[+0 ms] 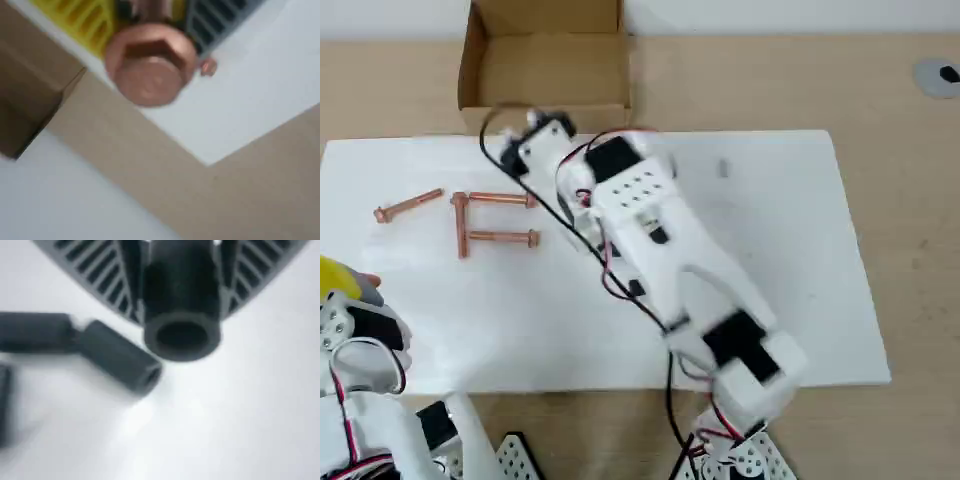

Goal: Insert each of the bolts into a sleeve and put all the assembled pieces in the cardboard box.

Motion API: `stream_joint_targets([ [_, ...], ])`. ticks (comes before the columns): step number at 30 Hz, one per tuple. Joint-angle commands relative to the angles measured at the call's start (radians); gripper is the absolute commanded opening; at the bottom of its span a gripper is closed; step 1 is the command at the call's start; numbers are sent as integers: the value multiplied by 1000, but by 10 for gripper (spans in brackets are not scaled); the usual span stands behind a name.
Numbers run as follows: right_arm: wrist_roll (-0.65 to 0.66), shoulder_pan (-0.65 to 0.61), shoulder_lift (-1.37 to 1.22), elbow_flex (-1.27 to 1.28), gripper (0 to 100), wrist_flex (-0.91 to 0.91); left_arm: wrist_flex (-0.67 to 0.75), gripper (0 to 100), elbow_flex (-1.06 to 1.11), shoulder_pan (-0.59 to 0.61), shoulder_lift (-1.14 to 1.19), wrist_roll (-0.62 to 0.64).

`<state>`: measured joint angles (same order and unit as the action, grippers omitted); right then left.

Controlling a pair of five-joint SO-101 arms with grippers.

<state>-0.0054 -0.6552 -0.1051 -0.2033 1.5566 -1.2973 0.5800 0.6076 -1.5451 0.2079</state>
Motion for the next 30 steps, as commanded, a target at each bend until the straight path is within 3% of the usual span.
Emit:
stream_joint_targets([
  [1,9,-5,282,-124,10,18,40,6,-57,3,-4,12],
  [9,11,-203,702,-116,10,18,107,9,-28,2,1,11],
  [14,44,-216,946,53,10,-17,149,9,-2,-12,1,11],
  [20,101,-214,1248,509,10,-98,150,7,-12,-295,-2,15],
  [25,101,-216,1517,934,10,-384,198,7,-12,-520,-2,12],
  [30,100,-216,1713,1273,10,-651,244,7,-12,-618,-2,9],
])
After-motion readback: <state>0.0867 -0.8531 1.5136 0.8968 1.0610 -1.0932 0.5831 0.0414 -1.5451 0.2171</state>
